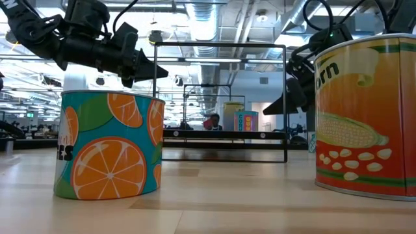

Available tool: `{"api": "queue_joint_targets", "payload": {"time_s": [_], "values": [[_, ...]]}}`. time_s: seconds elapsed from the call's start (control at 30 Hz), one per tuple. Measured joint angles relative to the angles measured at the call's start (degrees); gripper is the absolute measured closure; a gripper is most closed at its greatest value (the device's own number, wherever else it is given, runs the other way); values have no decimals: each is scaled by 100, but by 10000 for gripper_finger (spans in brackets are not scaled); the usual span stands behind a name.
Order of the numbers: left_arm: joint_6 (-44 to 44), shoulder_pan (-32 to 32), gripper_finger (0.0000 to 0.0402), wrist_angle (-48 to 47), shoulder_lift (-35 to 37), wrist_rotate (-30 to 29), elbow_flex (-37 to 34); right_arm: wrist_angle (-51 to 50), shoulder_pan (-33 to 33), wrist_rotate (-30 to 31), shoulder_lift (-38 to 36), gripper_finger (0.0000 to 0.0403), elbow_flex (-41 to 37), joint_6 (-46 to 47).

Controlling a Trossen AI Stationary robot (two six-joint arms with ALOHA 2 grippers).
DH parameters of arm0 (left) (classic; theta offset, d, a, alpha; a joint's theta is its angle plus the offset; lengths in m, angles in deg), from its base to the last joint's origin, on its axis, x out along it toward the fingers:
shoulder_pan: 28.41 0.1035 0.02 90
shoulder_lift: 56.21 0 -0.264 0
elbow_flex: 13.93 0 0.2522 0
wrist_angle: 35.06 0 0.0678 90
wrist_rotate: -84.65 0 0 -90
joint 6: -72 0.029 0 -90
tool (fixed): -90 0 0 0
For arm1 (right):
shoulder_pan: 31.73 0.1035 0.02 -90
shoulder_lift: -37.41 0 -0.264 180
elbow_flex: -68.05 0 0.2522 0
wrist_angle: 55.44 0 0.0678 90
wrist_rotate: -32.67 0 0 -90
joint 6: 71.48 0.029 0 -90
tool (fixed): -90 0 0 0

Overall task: Pick and place cans onto a shelf
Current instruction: Put the small canned corn on the shelf

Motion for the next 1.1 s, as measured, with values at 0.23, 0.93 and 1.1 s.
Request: {"api": "queue_joint_targets", "payload": {"time_s": [0.23, 0.93, 1.1], "values": [[-63, 0, 401, 3, 0, -1, 0, -13, -79, 5, 35, 395, -2, 42], [-79, -2, 401, -9, -2, -2, 2, -574, -176, 77, 37, 394, 319, 202], [-81, -2, 401, -9, -2, -2, 2, -687, -205, 203, 37, 394, 321, 212]]}}
